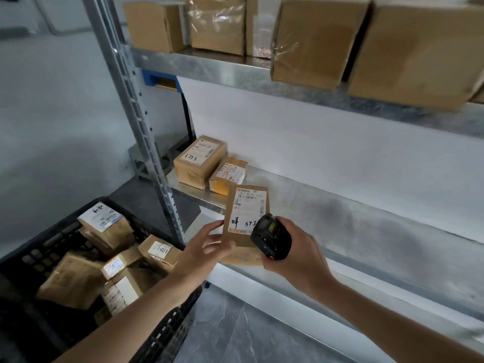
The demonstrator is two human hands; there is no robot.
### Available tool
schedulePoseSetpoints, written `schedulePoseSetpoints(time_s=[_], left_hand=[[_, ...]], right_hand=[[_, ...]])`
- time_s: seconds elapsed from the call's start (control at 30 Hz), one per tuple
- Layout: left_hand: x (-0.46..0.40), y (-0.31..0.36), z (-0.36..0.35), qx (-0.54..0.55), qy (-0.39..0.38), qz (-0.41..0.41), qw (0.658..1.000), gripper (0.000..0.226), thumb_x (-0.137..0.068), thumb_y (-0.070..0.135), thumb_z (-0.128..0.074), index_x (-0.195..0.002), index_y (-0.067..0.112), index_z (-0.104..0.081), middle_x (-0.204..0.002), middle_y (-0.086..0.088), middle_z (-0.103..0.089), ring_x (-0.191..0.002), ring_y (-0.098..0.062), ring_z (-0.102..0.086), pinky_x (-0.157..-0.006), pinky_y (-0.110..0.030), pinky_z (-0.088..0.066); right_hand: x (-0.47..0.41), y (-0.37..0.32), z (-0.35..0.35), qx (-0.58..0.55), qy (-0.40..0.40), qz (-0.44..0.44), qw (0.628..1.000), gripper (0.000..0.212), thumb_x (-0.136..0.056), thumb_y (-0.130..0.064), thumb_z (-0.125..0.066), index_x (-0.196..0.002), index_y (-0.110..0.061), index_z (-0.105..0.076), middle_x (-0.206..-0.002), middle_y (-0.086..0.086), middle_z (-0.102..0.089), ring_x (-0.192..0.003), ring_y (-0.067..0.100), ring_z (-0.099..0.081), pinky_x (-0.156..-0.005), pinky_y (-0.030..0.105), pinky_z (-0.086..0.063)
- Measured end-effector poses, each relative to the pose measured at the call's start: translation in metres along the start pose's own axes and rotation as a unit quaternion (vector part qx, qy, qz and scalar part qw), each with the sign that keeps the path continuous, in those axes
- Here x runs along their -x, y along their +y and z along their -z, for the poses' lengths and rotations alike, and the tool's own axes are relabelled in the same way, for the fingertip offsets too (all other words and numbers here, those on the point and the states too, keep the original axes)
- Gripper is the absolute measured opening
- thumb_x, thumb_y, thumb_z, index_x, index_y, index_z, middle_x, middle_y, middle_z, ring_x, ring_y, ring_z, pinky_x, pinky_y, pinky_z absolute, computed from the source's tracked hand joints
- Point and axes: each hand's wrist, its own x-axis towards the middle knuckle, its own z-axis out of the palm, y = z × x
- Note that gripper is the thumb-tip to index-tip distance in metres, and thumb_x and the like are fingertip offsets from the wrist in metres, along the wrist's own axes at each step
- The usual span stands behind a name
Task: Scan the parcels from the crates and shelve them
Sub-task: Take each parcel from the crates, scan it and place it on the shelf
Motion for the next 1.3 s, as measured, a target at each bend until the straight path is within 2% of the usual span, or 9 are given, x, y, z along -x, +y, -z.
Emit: schedulePoseSetpoints(time_s=[0.1, 0.17, 0.4, 0.5, 0.63, 0.83, 0.97, 1.2, 1.3], left_hand=[[-0.013, 0.006, -0.009, -0.012, -0.019, -0.021, 1.0, 0.055, -0.078, 0.043, -0.079, -0.126, 0.053, -0.053, -0.111, 0.025, -0.071, -0.103, 0.005, -0.068, -0.087, -0.026, -0.053], [-0.024, 0.008, -0.011, -0.01, -0.029, -0.03, 0.999, 0.052, -0.078, 0.042, -0.079, -0.123, 0.052, -0.055, -0.108, 0.031, -0.069, -0.102, 0.001, -0.07, -0.086, -0.028, -0.055], [-0.085, 0.004, -0.005, -0.029, -0.019, -0.048, 0.998, 0.054, -0.081, 0.033, -0.081, -0.131, 0.031, -0.062, -0.115, 0.016, -0.073, -0.099, -0.008, -0.073, -0.089, -0.042, -0.061], [-0.11, 0.0, 0.0, -0.046, -0.025, -0.054, 0.997, 0.056, -0.08, 0.032, -0.082, -0.132, 0.029, -0.061, -0.111, 0.023, -0.072, -0.098, -0.005, -0.073, -0.091, -0.041, -0.06], [-0.143, 0.001, 0.011, -0.073, -0.03, -0.07, 0.994, 0.06, -0.079, 0.04, -0.08, -0.135, 0.03, -0.059, -0.111, 0.017, -0.074, -0.099, -0.001, -0.072, -0.089, -0.031, -0.059], [-0.181, 0.013, 0.015, -0.071, -0.017, -0.085, 0.994, 0.053, -0.084, 0.024, -0.079, -0.133, 0.022, -0.062, -0.106, 0.008, -0.076, -0.095, -0.003, -0.072, -0.089, -0.04, -0.061], [-0.199, 0.016, 0.014, -0.075, -0.009, -0.088, 0.993, 0.048, -0.082, 0.026, -0.081, -0.127, 0.03, -0.062, -0.096, 0.01, -0.078, -0.091, -0.009, -0.074, -0.09, -0.044, -0.06], [-0.209, 0.015, 0.013, -0.101, 0.005, -0.102, 0.99, 0.067, -0.075, 0.057, -0.074, -0.135, 0.03, -0.06, -0.09, 0.008, -0.077, -0.089, -0.01, -0.073, -0.087, -0.046, -0.06], [-0.209, 0.015, 0.013, -0.128, 0.016, -0.111, 0.985, 0.065, -0.079, 0.057, -0.072, -0.136, 0.029, -0.059, -0.084, 0.01, -0.076, -0.085, -0.007, -0.073, -0.086, -0.045, -0.06]], right_hand=[[-0.01, 0.015, 0.003, -0.009, 0.022, -0.02, 1.0, 0.067, -0.058, -0.035, -0.081, -0.12, -0.041, -0.058, -0.102, -0.02, -0.071, -0.092, 0.006, -0.066, -0.075, 0.033, -0.058], [-0.019, 0.022, 0.002, -0.016, 0.027, -0.033, 0.999, 0.067, -0.057, -0.036, -0.08, -0.12, -0.041, -0.058, -0.1, -0.021, -0.07, -0.091, 0.005, -0.065, -0.075, 0.033, -0.057], [-0.061, 0.032, -0.015, 0.019, 0.021, -0.072, 0.997, 0.065, -0.061, -0.04, -0.081, -0.121, -0.043, -0.057, -0.104, -0.02, -0.069, -0.092, 0.005, -0.063, -0.072, 0.029, -0.056], [-0.079, 0.032, -0.023, 0.032, 0.035, -0.092, 0.995, 0.069, -0.06, -0.04, -0.081, -0.124, -0.042, -0.056, -0.106, -0.018, -0.068, -0.092, 0.009, -0.063, -0.068, 0.032, -0.054], [-0.106, 0.027, -0.029, 0.043, 0.041, -0.11, 0.992, 0.076, -0.057, -0.044, -0.078, -0.129, -0.041, -0.053, -0.109, -0.016, -0.068, -0.094, 0.014, -0.064, -0.071, 0.034, -0.054], [-0.143, 0.023, -0.032, 0.029, 0.051, -0.122, 0.991, 0.07, -0.061, -0.039, -0.084, -0.126, -0.038, -0.057, -0.104, -0.019, -0.063, -0.09, 0.011, -0.06, -0.061, 0.024, -0.042], [-0.156, 0.024, -0.031, 0.034, 0.051, -0.136, 0.989, 0.065, -0.067, -0.032, -0.084, -0.125, -0.039, -0.055, -0.107, -0.017, -0.065, -0.088, 0.008, -0.057, -0.057, 0.016, -0.034], [-0.171, 0.032, -0.034, 0.036, 0.059, -0.126, 0.99, 0.069, -0.064, -0.034, -0.087, -0.126, -0.038, -0.056, -0.11, -0.017, -0.067, -0.094, 0.01, -0.061, -0.069, 0.024, -0.05], [-0.17, 0.032, -0.034, 0.039, 0.064, -0.12, 0.99, 0.068, -0.064, -0.035, -0.087, -0.125, -0.039, -0.057, -0.109, -0.016, -0.068, -0.096, 0.011, -0.063, -0.075, 0.031, -0.057]])
